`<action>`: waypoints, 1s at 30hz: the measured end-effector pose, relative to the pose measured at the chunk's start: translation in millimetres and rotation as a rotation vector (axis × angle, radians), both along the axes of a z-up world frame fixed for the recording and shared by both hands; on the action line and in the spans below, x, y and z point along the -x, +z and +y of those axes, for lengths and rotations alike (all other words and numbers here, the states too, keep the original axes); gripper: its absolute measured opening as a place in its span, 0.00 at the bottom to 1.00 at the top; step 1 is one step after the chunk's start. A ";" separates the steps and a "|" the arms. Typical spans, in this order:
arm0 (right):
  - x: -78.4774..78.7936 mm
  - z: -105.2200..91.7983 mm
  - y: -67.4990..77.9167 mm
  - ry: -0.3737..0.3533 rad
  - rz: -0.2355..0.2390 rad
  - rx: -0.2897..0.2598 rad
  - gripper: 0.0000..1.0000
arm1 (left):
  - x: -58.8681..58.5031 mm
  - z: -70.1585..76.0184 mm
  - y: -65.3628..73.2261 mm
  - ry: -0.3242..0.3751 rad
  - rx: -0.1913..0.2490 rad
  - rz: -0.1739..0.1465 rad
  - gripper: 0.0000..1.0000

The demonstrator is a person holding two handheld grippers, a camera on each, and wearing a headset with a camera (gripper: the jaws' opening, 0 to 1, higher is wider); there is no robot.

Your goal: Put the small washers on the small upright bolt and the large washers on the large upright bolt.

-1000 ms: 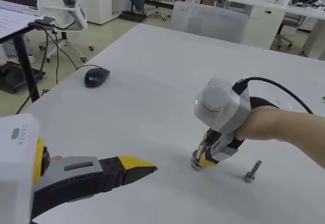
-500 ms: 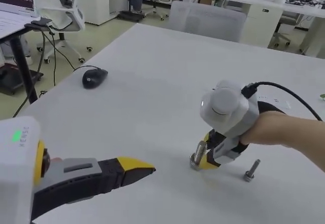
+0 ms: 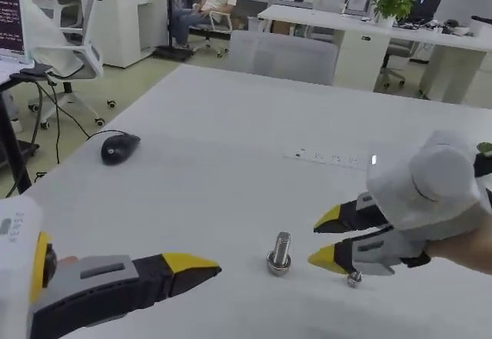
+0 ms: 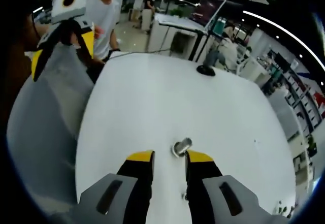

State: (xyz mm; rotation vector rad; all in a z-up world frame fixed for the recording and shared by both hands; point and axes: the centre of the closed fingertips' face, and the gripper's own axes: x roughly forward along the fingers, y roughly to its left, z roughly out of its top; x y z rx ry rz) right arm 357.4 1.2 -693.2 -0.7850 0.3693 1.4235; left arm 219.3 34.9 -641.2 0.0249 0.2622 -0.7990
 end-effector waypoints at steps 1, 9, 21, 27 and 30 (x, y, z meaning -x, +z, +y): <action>5.7 -4.2 3.4 -0.010 0.008 -0.023 0.25 | 0.8 -1.4 -0.1 -0.005 -0.004 0.001 0.55; 52.7 -46.9 4.4 -0.048 0.057 -0.157 0.25 | 1.7 -9.7 -12.5 -0.026 -0.004 0.030 0.55; 89.7 -96.7 -9.0 -0.195 0.245 -0.426 0.36 | 9.5 -15.5 -20.8 -0.057 -0.006 0.061 0.55; 92.4 -115.3 -3.2 -0.279 0.234 -0.486 0.38 | 14.5 -16.2 -18.9 -0.057 -0.010 0.062 0.55; 96.6 -120.7 1.5 -0.292 0.225 -0.502 0.43 | 16.2 -17.6 -15.4 -0.061 -0.011 0.055 0.55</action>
